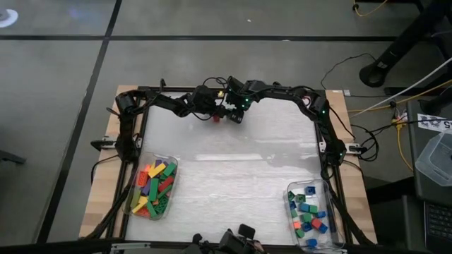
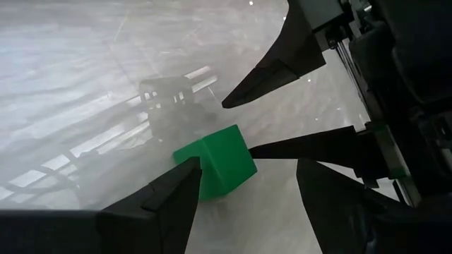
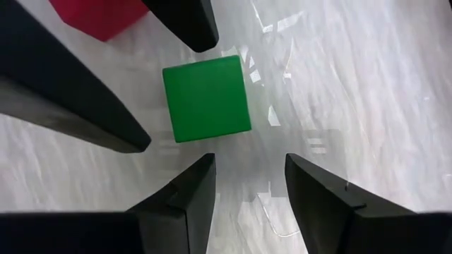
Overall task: Sort blocks by size
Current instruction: Put the small green wooden block into the right transparent bin
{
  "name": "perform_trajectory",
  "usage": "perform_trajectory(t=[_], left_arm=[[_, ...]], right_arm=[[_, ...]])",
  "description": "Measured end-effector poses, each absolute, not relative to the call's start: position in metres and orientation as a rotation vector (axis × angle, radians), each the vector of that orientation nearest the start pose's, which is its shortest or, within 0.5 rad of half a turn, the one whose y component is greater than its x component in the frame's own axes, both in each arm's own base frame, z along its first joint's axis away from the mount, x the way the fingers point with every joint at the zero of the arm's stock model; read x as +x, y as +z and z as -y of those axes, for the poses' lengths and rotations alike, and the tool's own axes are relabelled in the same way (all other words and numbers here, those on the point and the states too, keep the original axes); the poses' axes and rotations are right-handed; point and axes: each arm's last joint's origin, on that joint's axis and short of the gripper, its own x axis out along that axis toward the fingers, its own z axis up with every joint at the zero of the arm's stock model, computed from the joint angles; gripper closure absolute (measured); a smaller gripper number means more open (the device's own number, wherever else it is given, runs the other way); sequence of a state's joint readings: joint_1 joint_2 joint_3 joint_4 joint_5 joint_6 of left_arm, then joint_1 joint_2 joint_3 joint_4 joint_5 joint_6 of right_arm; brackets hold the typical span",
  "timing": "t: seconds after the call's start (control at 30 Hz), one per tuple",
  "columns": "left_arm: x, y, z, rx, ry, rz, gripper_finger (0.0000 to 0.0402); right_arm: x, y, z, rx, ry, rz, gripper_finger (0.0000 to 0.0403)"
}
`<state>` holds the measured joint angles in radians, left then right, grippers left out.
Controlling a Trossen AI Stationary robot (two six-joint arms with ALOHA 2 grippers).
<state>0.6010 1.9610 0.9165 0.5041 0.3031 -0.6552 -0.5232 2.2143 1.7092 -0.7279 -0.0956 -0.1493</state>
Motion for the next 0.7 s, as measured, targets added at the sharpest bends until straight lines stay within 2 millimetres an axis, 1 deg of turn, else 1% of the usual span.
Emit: perform_trajectory(t=[0.17,0.23,0.53,0.7], left_arm=[[0.3159,0.1169,-0.2064,-0.873,0.449,-0.379,0.0176],[0.3159,0.1169,-0.2064,-0.873,0.449,-0.379,0.0176],[0.316,0.1171,-0.2062,-0.876,0.436,-0.38,0.0176],[0.316,0.1172,-0.2061,-0.876,0.434,-0.38,0.0176]], right_arm=[[0.3942,0.1574,0.2242,0.28,-0.301,-1.202,0.0232],[0.394,0.1574,0.2241,0.291,-0.309,-1.202,0.0225],[0.3946,0.1574,0.2244,0.327,-0.337,-1.19,0.0158],[0.3974,0.1584,0.226,0.316,-0.341,-1.157,0.0144]])
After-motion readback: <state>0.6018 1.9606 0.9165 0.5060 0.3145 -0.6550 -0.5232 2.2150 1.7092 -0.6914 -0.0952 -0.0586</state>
